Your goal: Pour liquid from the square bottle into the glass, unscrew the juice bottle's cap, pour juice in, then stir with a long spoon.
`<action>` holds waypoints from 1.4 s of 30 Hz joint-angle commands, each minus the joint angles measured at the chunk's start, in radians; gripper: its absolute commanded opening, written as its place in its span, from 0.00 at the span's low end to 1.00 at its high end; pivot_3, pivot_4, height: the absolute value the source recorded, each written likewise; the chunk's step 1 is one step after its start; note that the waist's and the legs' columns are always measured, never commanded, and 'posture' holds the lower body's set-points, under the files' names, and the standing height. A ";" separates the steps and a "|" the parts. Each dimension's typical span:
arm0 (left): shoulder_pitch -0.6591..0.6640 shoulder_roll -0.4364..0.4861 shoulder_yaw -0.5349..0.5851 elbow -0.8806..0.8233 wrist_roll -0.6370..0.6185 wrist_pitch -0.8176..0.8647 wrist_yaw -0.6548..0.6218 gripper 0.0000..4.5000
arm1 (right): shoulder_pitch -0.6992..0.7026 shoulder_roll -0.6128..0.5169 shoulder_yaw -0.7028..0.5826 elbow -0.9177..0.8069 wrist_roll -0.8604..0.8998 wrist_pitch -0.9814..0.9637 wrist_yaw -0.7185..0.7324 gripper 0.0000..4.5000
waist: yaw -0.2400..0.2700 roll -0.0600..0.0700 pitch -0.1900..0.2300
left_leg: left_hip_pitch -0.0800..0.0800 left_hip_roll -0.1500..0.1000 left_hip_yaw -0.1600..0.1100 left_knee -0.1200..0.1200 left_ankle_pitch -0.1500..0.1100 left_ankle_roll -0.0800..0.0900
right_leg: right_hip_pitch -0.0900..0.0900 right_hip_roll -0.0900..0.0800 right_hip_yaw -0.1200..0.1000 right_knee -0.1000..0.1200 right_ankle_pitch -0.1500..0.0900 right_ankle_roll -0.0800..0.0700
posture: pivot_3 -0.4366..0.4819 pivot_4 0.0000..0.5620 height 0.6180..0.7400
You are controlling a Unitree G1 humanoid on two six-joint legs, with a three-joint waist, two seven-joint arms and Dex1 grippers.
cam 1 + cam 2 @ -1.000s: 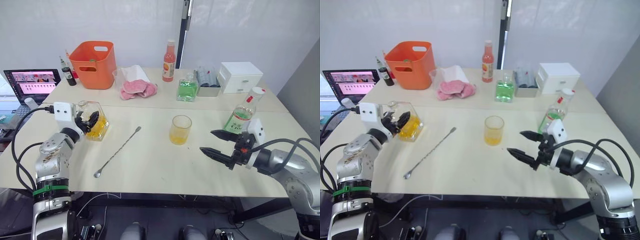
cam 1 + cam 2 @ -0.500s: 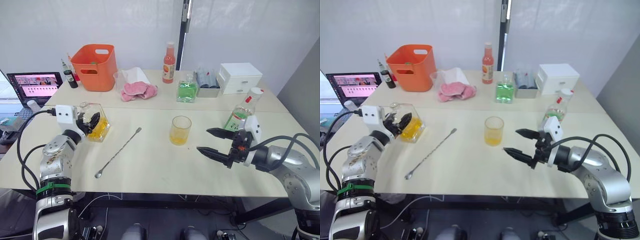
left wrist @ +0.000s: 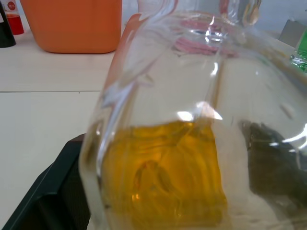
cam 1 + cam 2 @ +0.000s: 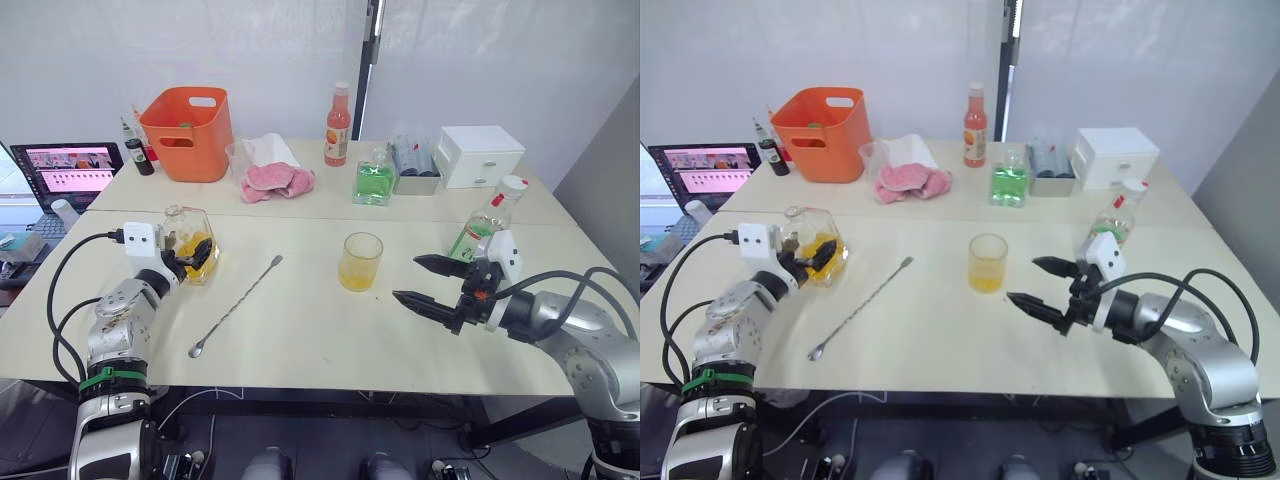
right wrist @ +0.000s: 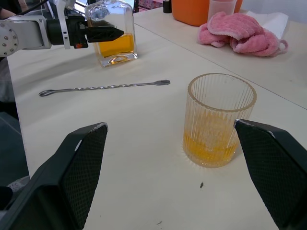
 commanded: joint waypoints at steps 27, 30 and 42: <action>0.623 0.230 0.386 -0.663 -0.394 0.280 -0.265 0.99 | 0.067 -0.047 -0.191 0.124 -0.066 -0.046 -0.095 1.00 | -0.007 0.000 0.000 | 0.001 0.003 0.002 -0.005 0.000 0.000 | -0.002 -0.001 0.001 -0.003 -0.001 -0.002 | 0.48 0.27 0.79; 0.695 0.240 0.385 -0.611 -0.363 0.220 -0.337 0.99 | 0.094 -0.051 -0.220 0.142 -0.086 -0.058 -0.116 1.00 | -0.003 0.000 0.000 | 0.001 0.003 0.003 -0.005 0.000 0.000 | -0.003 -0.002 0.001 -0.003 -0.002 -0.003 | 0.48 0.27 0.79; 0.694 0.244 0.378 -0.370 -0.246 -0.010 -0.379 0.99 | 0.268 -0.030 -0.400 0.146 -0.227 -0.056 -0.336 1.00 | -0.001 0.000 0.000 | -0.001 0.004 0.006 -0.006 0.000 0.000 | -0.006 -0.003 0.001 -0.004 -0.003 -0.005 | 0.48 0.27 0.79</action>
